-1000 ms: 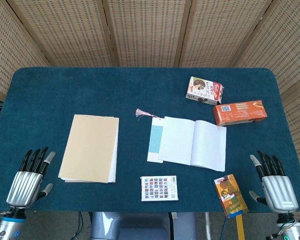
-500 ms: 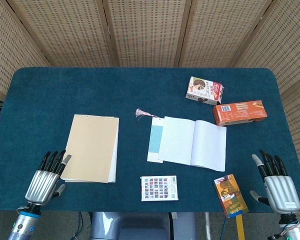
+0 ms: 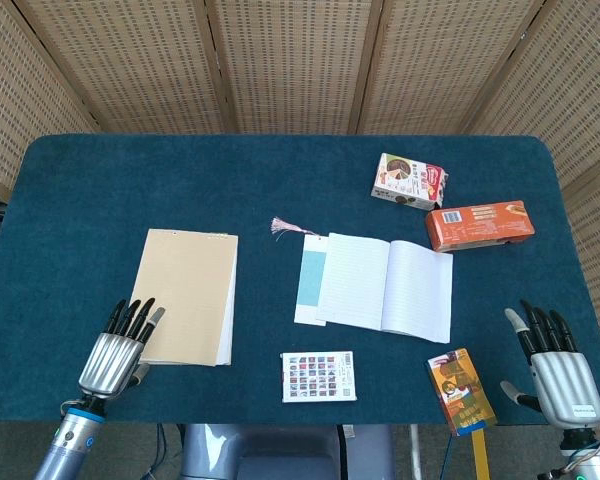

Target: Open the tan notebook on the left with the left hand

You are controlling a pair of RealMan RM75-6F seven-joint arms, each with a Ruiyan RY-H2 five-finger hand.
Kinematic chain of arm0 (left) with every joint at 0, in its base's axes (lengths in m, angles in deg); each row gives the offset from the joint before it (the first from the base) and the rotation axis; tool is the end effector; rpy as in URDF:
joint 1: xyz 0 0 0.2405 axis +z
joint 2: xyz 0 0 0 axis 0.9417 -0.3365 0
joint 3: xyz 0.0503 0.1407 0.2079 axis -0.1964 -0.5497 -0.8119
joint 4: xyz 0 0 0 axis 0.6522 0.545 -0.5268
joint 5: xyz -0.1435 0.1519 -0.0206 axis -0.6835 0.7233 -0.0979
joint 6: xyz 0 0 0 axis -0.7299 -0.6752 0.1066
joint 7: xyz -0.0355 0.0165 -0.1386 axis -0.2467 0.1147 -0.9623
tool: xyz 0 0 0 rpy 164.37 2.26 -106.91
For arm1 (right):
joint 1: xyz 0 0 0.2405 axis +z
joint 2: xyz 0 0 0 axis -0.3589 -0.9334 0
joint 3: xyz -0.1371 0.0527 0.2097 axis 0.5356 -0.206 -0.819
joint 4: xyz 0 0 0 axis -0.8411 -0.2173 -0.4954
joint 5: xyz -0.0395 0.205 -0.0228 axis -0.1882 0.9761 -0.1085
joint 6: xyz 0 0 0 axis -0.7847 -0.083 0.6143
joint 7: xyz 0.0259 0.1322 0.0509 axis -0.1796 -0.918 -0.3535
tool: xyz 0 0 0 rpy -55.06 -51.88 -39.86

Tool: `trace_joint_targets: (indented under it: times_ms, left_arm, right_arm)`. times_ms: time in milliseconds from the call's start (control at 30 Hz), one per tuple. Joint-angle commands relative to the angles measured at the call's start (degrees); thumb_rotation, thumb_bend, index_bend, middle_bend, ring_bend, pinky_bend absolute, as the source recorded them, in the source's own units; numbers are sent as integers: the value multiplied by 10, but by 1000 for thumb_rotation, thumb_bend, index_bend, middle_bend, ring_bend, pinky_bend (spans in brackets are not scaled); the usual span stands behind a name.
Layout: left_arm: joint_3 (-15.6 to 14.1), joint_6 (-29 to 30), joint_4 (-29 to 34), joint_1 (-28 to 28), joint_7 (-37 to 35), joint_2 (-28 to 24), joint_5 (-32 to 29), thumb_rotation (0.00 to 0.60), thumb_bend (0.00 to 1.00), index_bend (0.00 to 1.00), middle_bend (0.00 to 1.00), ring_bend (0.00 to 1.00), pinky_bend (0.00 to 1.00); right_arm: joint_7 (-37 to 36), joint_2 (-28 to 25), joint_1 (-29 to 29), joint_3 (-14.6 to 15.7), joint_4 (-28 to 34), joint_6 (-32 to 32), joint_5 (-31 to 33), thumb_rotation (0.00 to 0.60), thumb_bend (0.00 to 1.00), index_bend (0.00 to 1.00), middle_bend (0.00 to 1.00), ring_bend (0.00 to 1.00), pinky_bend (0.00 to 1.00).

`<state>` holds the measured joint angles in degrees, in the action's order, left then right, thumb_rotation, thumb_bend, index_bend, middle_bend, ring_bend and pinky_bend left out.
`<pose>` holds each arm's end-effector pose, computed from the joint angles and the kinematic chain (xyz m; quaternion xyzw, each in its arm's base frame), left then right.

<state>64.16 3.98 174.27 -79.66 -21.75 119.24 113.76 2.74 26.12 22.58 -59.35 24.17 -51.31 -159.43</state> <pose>-0.2408 0.1781 0.0186 -0.7411 -0.3047 -0.2911 0.5227 -0.2818 -0.1500 0.1515 0.6355 -0.3702 0.3561 0.5765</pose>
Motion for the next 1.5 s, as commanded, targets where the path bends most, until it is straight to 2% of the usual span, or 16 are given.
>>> trace_joint_targets:
  times_ms: [33, 500, 1500]
  left_arm:
    - [0, -11, -6, -5, 11, 11, -14, 600, 265, 0, 0, 0, 0]
    - [1, -31, -32, -20, 42, 48, -55, 600, 268, 3, 0, 0, 0]
    - [1, -28, -85, -44, 43, 100, -71, 600, 279, 18, 0, 0, 0]
  right_arm:
    - [-2, -1, 0, 0, 0, 1, 0, 600, 116, 0, 0, 0, 0]
    - [-13, -5, -1, 3, 1, -4, -11, 600, 113, 0, 0, 0, 0]
    - [-24, -10, -3, 11, 2, -7, -30, 600, 113, 0, 0, 0, 0]
